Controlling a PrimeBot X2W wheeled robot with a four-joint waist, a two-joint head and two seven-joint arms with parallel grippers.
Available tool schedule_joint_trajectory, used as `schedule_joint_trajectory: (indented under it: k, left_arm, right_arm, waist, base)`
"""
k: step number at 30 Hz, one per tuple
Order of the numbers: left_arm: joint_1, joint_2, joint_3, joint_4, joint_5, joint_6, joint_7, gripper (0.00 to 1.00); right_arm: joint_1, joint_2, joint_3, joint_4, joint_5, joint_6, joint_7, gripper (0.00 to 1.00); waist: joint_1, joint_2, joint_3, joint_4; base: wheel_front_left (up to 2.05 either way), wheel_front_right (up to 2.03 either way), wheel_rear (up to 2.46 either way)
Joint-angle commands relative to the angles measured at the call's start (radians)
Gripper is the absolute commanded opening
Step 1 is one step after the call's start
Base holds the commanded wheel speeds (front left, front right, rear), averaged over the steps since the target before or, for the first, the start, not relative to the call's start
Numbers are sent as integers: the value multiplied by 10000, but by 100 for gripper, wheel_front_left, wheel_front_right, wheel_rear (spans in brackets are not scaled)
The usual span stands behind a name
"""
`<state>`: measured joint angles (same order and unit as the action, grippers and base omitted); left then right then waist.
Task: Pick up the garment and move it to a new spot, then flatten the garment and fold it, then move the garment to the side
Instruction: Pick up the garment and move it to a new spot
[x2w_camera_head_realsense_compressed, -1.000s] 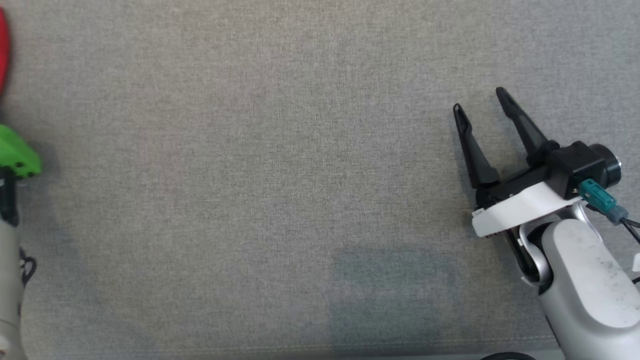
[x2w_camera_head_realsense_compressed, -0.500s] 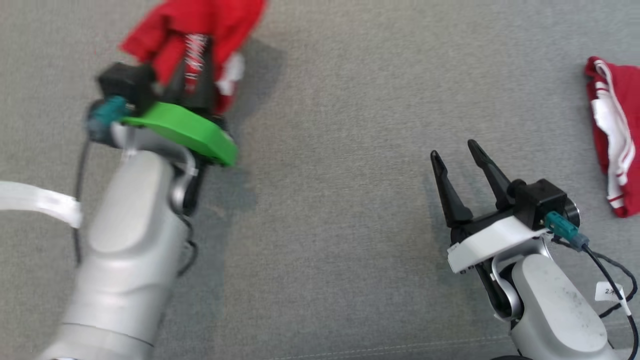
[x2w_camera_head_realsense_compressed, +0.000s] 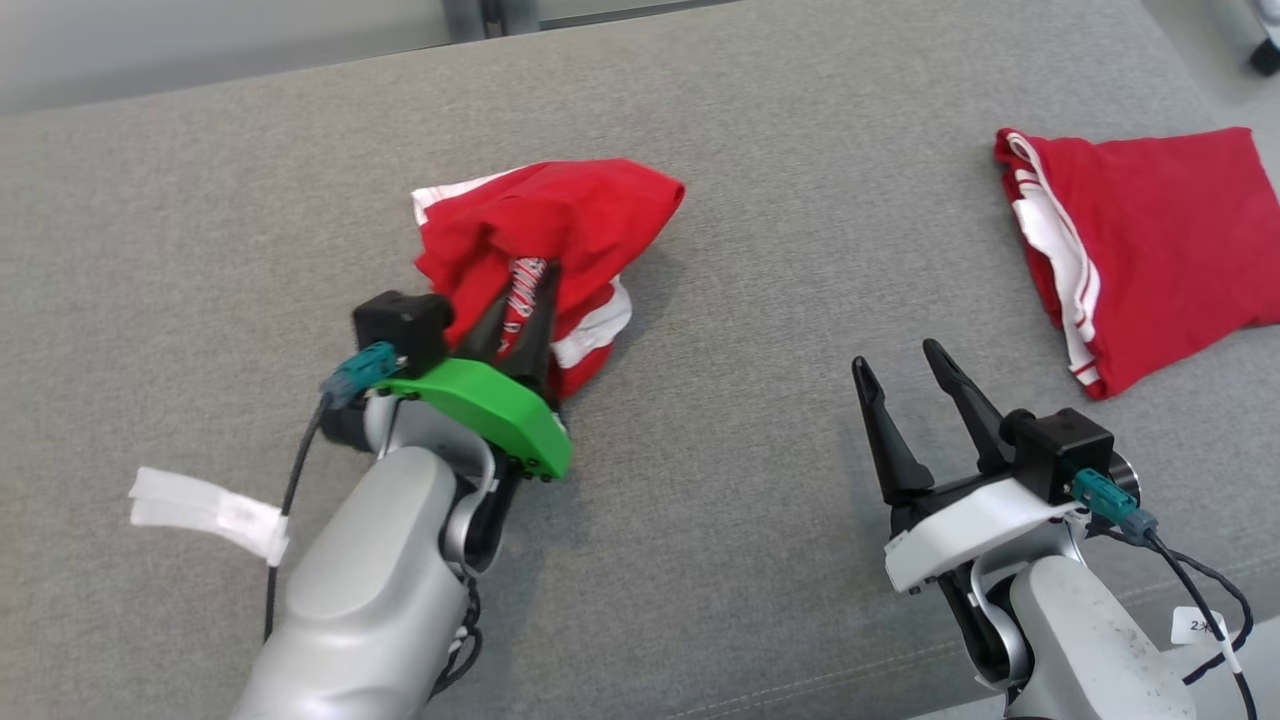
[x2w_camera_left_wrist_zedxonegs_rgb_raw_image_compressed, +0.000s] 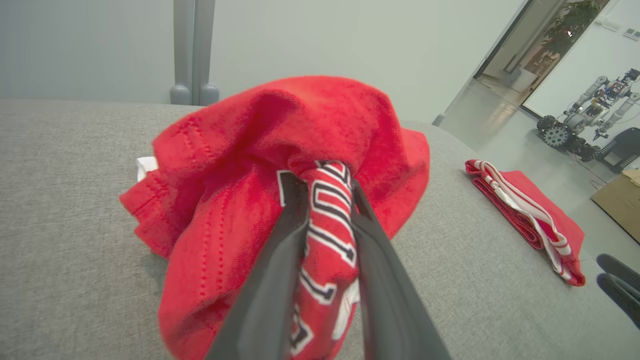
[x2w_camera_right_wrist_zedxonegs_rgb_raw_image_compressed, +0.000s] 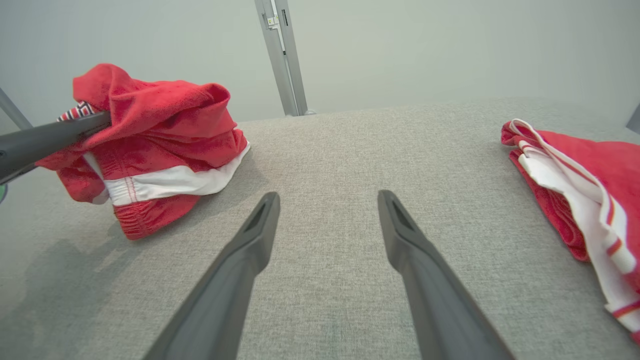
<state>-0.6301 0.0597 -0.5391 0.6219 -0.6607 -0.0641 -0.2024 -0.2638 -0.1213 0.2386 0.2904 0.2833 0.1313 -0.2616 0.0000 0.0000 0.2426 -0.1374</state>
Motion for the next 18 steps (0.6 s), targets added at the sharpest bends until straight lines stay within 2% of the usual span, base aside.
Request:
schedule_joint_trajectory:
  k: [1, 9, 15, 18]
  left_arm:
    - [74, 152, 220, 323, -12, 200, -194, 100]
    - [362, 726, 1105, 1345, 542, 990, -631, 100]
    - [1388, 869, 2147, 519, 1275, 1232, -623, 100]
    - [2135, 801, 2672, -305, 1807, 1185, -625, 100]
  right_arm:
    - [-79, 13, -11, 13, 34, -15, -40, 100]
    - [82, 113, -87, 58, 2, -13, -41, 100]
    - [291, 246, -17, 85, -45, -13, -41, 100]
    - [432, 300, -8, 89, -64, -13, -41, 100]
  waist:
    - [0, 0, -102, -287]
    - [0, 0, -530, -274]
    - [0, 0, -1127, -84]
    - [0, 0, -1438, 35]
  base:
    - [0, 0, 0]
    - [0, 0, 0]
    - [0, 0, 0]
    - [0, 0, 0]
